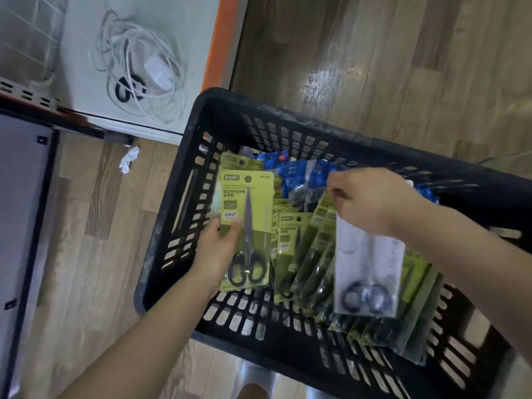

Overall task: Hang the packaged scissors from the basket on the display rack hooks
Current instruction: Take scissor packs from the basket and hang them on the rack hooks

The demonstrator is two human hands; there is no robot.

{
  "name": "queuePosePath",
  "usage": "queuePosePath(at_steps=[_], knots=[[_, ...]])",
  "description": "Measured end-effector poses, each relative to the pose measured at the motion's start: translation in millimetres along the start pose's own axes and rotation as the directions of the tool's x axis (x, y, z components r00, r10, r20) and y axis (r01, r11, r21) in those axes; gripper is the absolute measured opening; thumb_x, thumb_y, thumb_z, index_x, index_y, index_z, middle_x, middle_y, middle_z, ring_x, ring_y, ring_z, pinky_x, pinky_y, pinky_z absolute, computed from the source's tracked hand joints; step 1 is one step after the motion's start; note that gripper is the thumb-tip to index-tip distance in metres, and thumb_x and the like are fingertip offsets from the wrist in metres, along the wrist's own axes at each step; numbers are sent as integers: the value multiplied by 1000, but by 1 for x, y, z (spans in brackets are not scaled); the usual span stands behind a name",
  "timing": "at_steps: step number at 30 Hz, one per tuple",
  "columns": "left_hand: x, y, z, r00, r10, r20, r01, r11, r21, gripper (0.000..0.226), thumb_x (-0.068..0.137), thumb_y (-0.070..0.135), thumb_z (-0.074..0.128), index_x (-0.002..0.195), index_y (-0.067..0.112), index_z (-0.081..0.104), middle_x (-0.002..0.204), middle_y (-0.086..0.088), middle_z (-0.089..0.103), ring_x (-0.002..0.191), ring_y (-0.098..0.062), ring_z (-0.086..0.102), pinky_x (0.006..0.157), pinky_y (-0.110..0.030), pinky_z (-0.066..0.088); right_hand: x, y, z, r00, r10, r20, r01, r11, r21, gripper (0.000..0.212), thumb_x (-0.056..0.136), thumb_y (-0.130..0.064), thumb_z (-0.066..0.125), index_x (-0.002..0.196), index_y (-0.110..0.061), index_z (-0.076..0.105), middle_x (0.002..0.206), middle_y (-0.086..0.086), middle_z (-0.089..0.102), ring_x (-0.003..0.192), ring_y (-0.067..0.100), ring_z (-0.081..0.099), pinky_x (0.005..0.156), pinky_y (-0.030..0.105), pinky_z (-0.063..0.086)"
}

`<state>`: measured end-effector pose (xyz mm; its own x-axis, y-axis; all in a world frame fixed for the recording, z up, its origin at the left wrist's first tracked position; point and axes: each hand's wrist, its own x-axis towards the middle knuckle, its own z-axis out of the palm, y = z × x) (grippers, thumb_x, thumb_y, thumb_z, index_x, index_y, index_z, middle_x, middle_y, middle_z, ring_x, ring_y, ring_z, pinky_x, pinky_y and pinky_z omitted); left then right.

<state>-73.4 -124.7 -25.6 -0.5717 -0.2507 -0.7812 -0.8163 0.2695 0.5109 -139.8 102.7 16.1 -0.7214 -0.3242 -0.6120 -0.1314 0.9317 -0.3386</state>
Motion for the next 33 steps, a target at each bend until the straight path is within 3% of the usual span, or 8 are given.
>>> queuePosePath(at_steps=[4, 7, 9, 12, 16, 24, 29, 33], knots=[[6, -13, 22, 998, -36, 43, 33, 998, 56, 22, 96, 26, 51, 117, 22, 53, 111, 6, 55, 100, -14, 50, 86, -27, 39, 4, 12, 32, 994, -25, 110, 54, 961, -271, 21, 91, -24, 45, 111, -19, 46, 121, 6, 53, 110, 28, 50, 96, 37, 34], [17, -25, 32, 998, -57, 25, 52, 987, 152, 33, 95, 25, 53, 125, 12, 51, 126, -7, 56, 110, -21, 52, 98, -35, 42, 6, 25, 67, 992, -89, -88, 47, 915, -401, 59, 61, -21, 83, 114, -11, 59, 108, 12, 60, 96, 32, 60, 91, 50, 44], [24, -34, 35, 997, -77, 7, 74, 970, 230, 38, 94, 22, 54, 129, 8, 49, 128, -12, 56, 117, -28, 52, 101, -43, 43, 3, 38, 89, 975, -24, -219, -42, 956, -290, 70, 47, -23, 91, 110, -9, 64, 103, 15, 63, 93, 35, 63, 84, 56, 48], [30, -45, 36, 997, -72, -19, 74, 950, 303, 31, 93, 16, 55, 122, 5, 50, 115, -12, 59, 109, -28, 55, 92, -35, 45, -15, 47, 109, 893, 173, -416, -180, 983, 24, 53, 81, -33, 71, 122, -3, 56, 120, 24, 55, 109, 41, 53, 92, 54, 43], [31, -51, 32, 995, -8, -97, 47, 909, 414, 30, 92, 17, 58, 117, 1, 51, 112, -16, 60, 97, -28, 57, 79, -31, 43, -46, 53, 118, 736, 582, -346, -352, 765, 539, 60, 91, -41, 49, 136, -2, 40, 136, 21, 38, 126, 33, 35, 103, 43, 33], [22, -36, 51, 982, 181, -59, -117, 818, 562, 28, 81, 20, 65, 99, 1, 55, 100, -16, 59, 93, -34, 57, 75, -42, 49, -64, 41, 133, 776, 630, -4, -494, 613, 617, 64, 70, -64, 58, 113, -17, 51, 110, 2, 54, 107, 21, 51, 87, 43, 48], [31, -34, 59, 997, 61, -55, -32, 904, 425, 28, 80, 18, 72, 102, 11, 57, 101, -9, 60, 96, -28, 59, 77, -31, 45, -49, 36, 141, 731, 682, -33, -575, 641, 508, 57, 73, -42, 75, 109, -8, 47, 110, 10, 50, 107, 26, 47, 88, 35, 41], [36, -39, 53, 997, -17, -80, 46, 928, 369, 25, 81, 24, 72, 101, 12, 63, 92, -6, 63, 90, -24, 61, 75, -29, 46, -50, 34, 146, 699, 715, 7, -432, 415, 801, 44, 77, -23, 76, 102, -20, 40, 108, 1, 56, 95, 19, 56, 76, 30, 45]])
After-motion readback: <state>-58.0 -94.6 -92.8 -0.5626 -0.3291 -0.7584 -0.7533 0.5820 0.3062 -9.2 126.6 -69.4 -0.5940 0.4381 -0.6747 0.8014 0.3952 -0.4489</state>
